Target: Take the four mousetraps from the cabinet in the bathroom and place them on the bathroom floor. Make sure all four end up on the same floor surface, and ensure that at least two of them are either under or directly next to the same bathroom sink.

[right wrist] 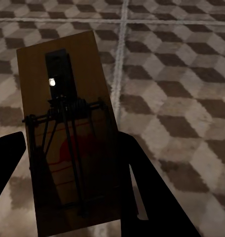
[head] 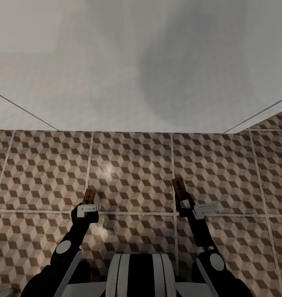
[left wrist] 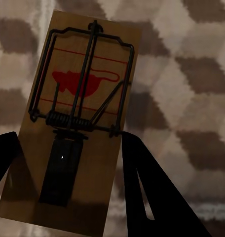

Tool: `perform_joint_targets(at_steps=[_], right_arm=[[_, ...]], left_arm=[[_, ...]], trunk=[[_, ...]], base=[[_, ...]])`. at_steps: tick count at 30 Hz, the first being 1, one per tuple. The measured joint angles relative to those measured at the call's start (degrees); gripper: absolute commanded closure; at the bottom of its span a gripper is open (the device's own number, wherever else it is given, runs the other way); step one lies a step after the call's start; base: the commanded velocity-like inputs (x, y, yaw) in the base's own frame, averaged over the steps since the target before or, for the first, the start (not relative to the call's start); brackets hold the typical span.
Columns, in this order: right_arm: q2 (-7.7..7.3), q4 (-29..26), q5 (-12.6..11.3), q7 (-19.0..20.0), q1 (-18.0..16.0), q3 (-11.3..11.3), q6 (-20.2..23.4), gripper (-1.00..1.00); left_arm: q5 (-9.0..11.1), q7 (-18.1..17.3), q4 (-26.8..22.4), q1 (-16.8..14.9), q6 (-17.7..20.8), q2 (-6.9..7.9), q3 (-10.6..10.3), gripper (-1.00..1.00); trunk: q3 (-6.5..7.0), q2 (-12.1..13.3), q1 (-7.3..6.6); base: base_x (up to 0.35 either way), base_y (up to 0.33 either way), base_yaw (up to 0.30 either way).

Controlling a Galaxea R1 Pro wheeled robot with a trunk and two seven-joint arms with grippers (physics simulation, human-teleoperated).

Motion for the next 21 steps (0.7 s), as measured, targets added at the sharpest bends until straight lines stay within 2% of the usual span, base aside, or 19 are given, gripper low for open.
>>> perform_joint_targets(at_steps=[21], right_arm=[[0.0, -0.1, 0.1, 0.0, 0.0, 0.0, -0.1, 1.0]], left_arm=[[0.0, 0.1, -1.1, 0.0, 0.0, 0.0, 0.0, 1.0]], trunk=[[0.0, 0.0, 0.0]], base=[[0.0, 0.0, 0.0]])
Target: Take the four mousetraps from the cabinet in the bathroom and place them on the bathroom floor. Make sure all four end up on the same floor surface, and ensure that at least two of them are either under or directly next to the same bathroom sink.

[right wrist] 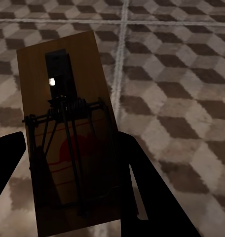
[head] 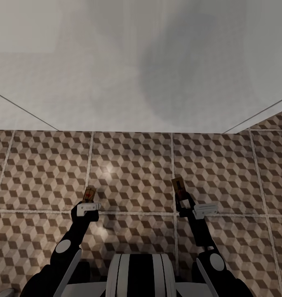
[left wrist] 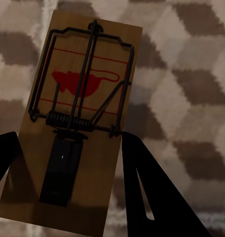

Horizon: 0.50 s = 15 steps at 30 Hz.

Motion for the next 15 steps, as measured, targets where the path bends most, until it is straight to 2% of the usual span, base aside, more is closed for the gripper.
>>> perform_joint_targets(at_steps=[15], right_arm=[[-0.05, -0.1, 0.0, 0.0, 0.0, 0.0, 0.0, 1.0]], left_arm=[[0.0, 0.0, -1.1, 0.0, 0.0, 0.0, 0.0, 1.0]], trunk=[[0.0, 0.0, 0.0]], base=[[0.0, 0.0, 0.0]])
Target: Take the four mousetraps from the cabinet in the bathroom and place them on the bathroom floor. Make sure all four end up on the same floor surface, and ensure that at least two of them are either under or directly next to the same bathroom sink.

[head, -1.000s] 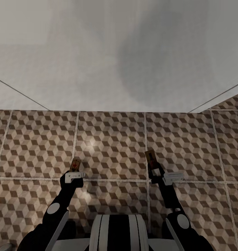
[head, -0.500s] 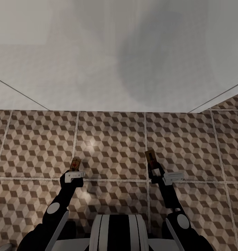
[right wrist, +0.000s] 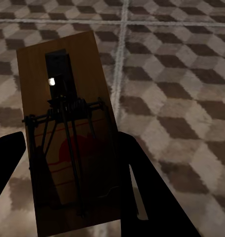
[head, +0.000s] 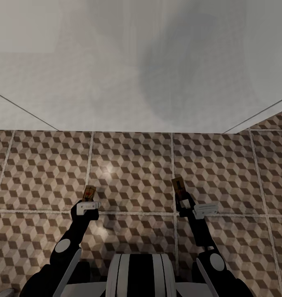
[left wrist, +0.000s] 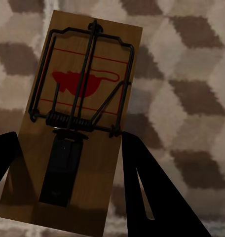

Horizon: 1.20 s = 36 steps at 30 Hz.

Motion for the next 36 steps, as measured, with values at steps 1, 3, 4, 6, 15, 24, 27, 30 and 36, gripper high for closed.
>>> perform_joint_targets(at_steps=[1, 3, 4, 6, 15, 24, 27, 30, 36], right_arm=[[0.0, 0.0, 0.0, 0.0, 0.0, 0.0, 0.0, 1.0], [-0.02, 0.0, 0.0, 0.0, 0.0, 0.0, 0.0, 1.0], [-0.03, 0.0, 0.0, 0.0, 0.0, 0.0, 0.0, 1.0], [-0.04, 0.0, 0.0, 0.0, 0.0, 0.0, 0.0, 1.0], [-0.04, 0.0, 0.0, 0.0, 0.0, -0.1, 0.0, 1.0], [-0.04, 0.0, 0.0, 0.0, 0.0, 0.0, 0.0, 1.0], [-0.04, 0.0, 0.0, 0.0, 0.0, 0.0, 0.0, 1.0], [-0.02, 0.0, 0.0, 0.0, 0.0, 0.0, 0.0, 1.0], [-0.04, 0.0, 0.0, 0.0, 0.0, 0.0, 0.0, 1.0]], left_arm=[[0.0, 0.0, 0.0, 0.0, 0.0, 0.0, 0.0, 1.0], [0.0, 0.0, 0.0, 0.0, 0.0, 0.0, 0.0, 1.0], [0.0, 0.0, 0.0, 0.0, 0.1, -0.03, 0.0, 1.0], [0.0, 0.1, -0.1, 0.0, 0.1, -0.06, 0.0, 1.0], [0.0, 0.1, -0.4, 0.0, 0.1, -0.12, 0.0, 1.0], [0.0, 0.2, -1.8, 0.0, 0.2, -0.1, -0.7, 1.0], [0.0, 0.2, -1.8, 0.0, 0.2, -0.1, -0.7, 1.0], [0.0, 0.2, -1.8, 0.0, 0.3, -0.09, -0.7, 1.0], [0.0, 0.2, -1.8, 0.0, 0.3, -0.09, -0.7, 1.0]], trunk=[[0.0, 0.0, 0.0], [0.0, 0.0, 0.0], [0.0, 0.0, 0.0], [0.0, 0.0, 0.0], [0.0, 0.0, 0.0], [0.0, 0.0, 0.0], [0.0, 0.0, 0.03], [0.0, -0.1, 0.1], [0.0, -0.1, 0.26]], base=[[0.0, 0.0, 0.0], [0.0, 0.0, 0.0], [0.0, 0.0, 0.0], [0.0, 0.0, 0.0], [0.0, 0.0, 0.0], [0.0, 0.0, 0.0], [0.0, 0.0, 0.0], [0.0, 0.0, 0.0], [0.0, 0.0, 0.0]])
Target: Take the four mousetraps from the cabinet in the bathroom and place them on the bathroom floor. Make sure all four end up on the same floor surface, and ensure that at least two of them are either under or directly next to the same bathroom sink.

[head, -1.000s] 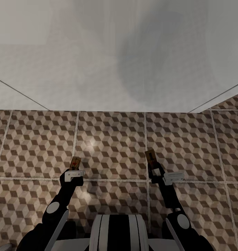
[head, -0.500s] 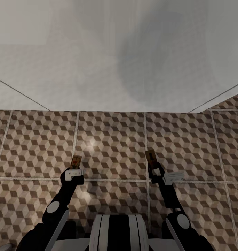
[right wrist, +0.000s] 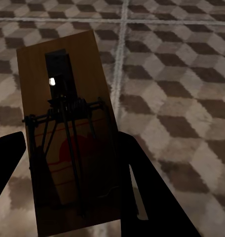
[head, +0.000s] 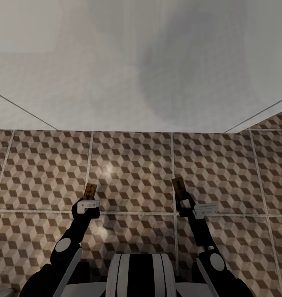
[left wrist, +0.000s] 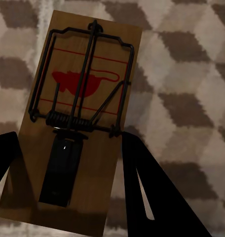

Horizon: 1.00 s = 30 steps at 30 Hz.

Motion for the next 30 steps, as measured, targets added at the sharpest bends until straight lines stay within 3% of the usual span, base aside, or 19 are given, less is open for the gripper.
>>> perform_joint_targets(at_steps=[30], right_arm=[[0.0, 0.0, 0.0, 0.0, 0.0, 0.0, 0.0, 1.0]], left_arm=[[0.0, 0.0, 0.0, 0.0, 0.1, 0.0, 0.0, 1.0]], trunk=[[0.0, -0.3, 0.59]], base=[[0.0, 0.0, 0.0]])
